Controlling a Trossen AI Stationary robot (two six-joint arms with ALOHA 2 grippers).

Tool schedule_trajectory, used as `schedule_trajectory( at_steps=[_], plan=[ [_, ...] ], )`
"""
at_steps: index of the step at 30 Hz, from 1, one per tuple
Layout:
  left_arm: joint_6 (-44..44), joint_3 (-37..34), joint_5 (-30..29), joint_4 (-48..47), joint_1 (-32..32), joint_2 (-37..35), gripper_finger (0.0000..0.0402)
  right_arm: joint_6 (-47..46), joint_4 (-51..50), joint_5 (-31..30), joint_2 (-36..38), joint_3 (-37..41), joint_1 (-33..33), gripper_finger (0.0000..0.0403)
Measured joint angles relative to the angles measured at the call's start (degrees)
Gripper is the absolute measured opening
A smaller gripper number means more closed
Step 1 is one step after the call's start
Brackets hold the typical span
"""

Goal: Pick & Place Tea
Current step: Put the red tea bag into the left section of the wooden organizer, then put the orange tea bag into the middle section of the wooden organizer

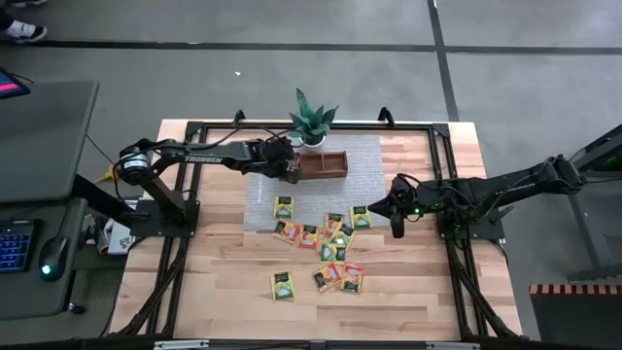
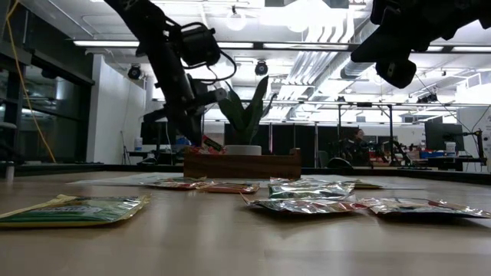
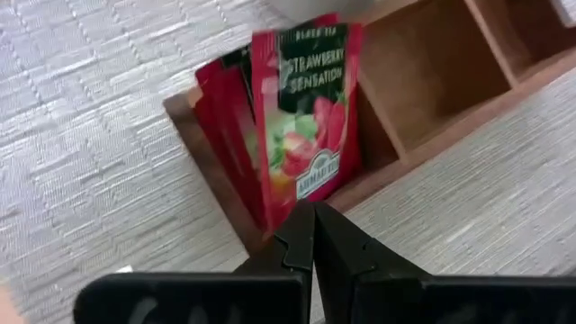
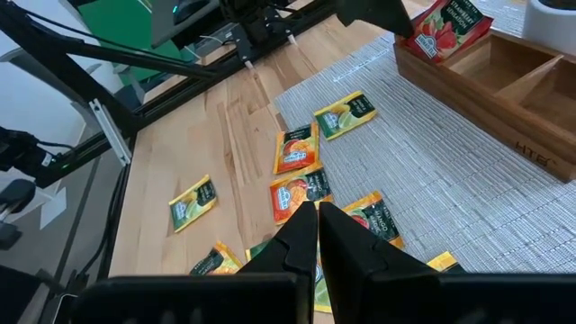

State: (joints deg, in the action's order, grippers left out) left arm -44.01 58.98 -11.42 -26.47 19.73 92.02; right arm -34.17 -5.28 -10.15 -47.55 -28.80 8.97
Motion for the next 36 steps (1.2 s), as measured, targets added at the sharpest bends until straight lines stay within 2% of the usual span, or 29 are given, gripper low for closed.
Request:
schedule_trajectory(
  at_steps=[18, 36],
  plan=[
    [0.2, 0.3, -1.9, 2.8, 0.1, 3.5, 0.0000, -0.3, 0.0, -0.2, 0.0, 0.0, 0.0, 0.0012],
    [7.6, 15.3, -12.3, -13.5, -0.7, 3.5, 0.0000, -0.5, 0.0, -0.2, 0.0, 0.0, 0.0, 0.0012]
  ],
)
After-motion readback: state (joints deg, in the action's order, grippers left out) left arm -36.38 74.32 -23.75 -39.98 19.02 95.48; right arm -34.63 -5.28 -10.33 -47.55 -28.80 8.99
